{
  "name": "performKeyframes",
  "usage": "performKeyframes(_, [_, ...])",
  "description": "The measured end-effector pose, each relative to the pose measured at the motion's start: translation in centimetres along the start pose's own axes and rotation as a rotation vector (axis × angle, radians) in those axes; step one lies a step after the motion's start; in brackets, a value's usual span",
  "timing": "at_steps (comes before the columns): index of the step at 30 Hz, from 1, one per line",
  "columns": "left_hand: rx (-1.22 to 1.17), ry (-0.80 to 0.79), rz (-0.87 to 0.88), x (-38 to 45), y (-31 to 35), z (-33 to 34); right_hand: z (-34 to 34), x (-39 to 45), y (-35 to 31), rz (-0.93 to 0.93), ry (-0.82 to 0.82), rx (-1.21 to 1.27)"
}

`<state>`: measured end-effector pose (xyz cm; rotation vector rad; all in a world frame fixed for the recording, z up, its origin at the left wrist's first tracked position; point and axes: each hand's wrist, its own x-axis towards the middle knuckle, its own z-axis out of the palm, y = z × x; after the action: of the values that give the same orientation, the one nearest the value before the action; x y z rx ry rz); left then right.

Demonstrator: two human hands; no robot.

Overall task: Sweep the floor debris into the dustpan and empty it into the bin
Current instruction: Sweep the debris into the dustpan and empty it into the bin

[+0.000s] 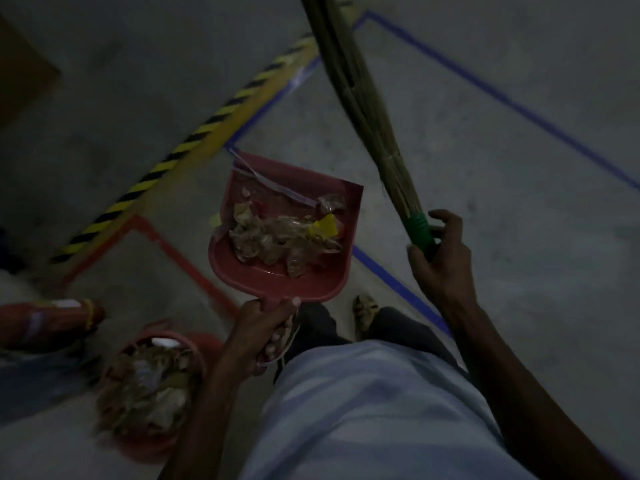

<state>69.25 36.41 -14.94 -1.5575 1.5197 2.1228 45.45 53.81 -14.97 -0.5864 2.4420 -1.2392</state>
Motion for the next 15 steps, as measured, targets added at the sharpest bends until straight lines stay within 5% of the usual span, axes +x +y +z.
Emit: performKeyframes(15, [-0.572, 0.497, -0.029, -13.0, -9.9, 2.7, 2.9, -1.4, -7.1, -0.467, -0.509, -0.03])
